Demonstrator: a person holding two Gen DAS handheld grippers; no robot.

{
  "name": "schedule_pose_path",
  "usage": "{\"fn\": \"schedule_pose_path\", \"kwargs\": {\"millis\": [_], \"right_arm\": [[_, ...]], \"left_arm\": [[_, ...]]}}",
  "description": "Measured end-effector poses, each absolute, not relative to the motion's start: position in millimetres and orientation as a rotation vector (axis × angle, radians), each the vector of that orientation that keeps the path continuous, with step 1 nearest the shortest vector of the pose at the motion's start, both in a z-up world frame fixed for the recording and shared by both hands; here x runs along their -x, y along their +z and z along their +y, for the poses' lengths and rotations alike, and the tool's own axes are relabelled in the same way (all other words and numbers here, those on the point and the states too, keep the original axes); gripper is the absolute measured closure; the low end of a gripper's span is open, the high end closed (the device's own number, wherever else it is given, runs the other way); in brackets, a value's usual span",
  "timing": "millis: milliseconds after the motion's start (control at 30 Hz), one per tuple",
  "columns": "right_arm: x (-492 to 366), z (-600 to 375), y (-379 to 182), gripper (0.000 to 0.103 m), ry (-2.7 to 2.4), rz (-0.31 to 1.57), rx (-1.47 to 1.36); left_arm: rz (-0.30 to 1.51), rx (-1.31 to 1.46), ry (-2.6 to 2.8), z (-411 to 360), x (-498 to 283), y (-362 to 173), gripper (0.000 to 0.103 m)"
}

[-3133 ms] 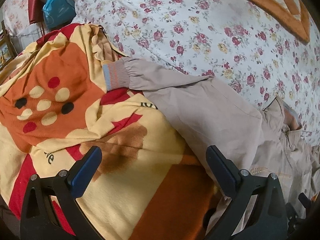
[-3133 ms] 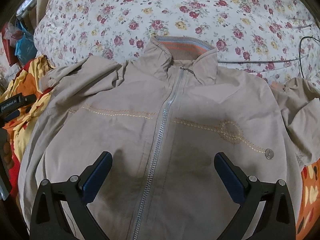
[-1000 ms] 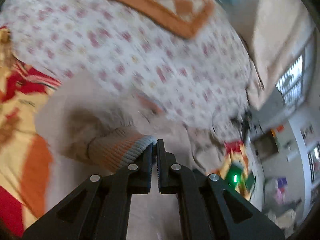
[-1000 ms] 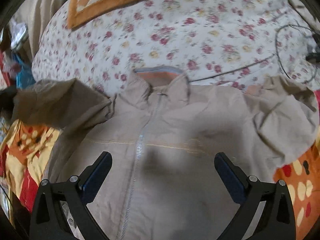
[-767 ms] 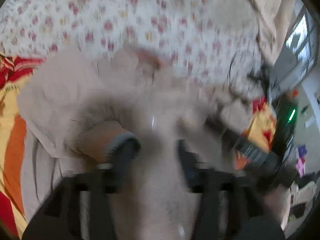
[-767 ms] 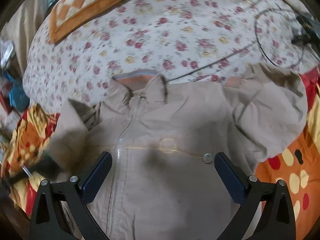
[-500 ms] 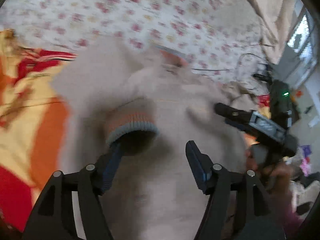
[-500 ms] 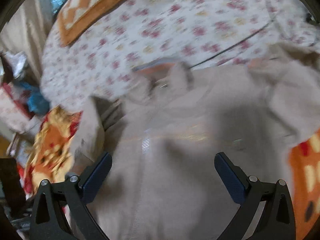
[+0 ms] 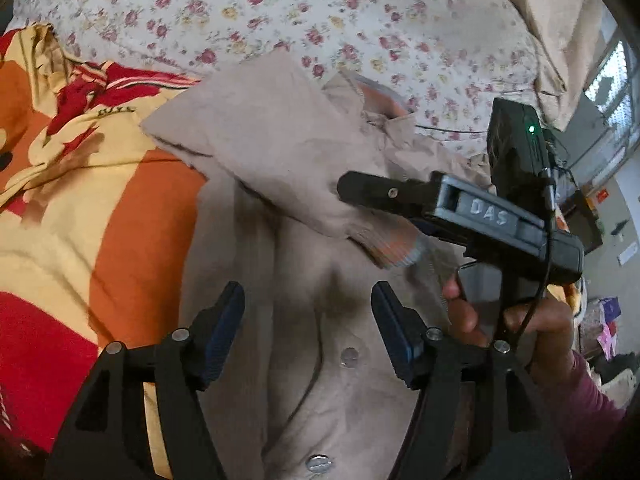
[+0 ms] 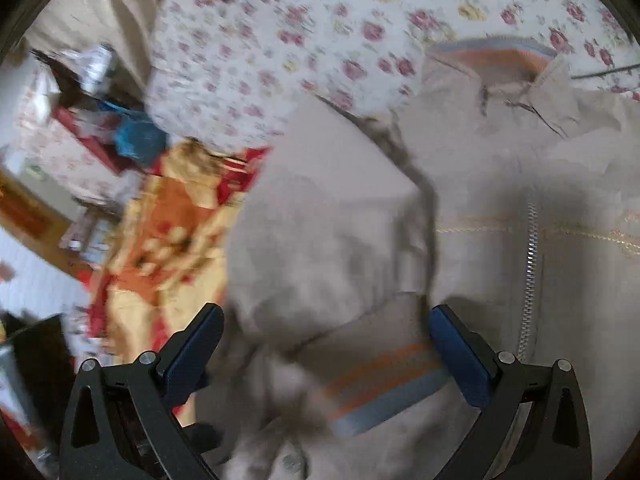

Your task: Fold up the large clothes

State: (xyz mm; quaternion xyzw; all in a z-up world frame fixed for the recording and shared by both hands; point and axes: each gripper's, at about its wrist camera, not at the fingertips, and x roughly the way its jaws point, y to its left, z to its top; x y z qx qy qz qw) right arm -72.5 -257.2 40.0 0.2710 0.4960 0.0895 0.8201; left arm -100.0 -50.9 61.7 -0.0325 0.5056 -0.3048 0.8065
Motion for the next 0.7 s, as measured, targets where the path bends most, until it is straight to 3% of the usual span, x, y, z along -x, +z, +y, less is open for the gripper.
{"fn": "schedule_pose_path", "kwargs": {"millis": [100, 167, 200, 233, 333, 467, 567, 700], "right_arm": [[77, -263, 36, 0.004, 0.158, 1.046, -0.57], [77, -257, 40, 0.041, 0.16, 1.054, -0.461], [76, -254, 46, 0.073, 0.161, 1.055, -0.403], [77, -255, 58, 0.083, 0.171, 1.033, -0.365], [90, -276, 109, 0.092, 0.151, 0.898, -0.232], [114, -331, 158, 0.091, -0.015, 0.77, -0.083], [119, -381, 152, 0.091, -0.205, 0.808, -0.028], [109, -438, 99, 0.09, -0.299, 1.029, -0.116]], "left_arm": [[1.083, 0.029, -0.572, -52, 92, 56, 0.038], [1.099, 0.015, -0.515, -53, 84, 50, 0.038], [1.105, 0.011, -0.49, -55, 77, 46, 0.038], [1.106, 0.002, -0.458, -56, 70, 43, 0.038], [1.1, -0.008, -0.342, -52, 52, 37, 0.038], [1.103, 0.055, -0.28, -39, 38, 27, 0.038], [1.127, 0.046, -0.256, -39, 33, 17, 0.038], [1.116, -0.006, -0.257, -54, 26, 22, 0.038]]}}
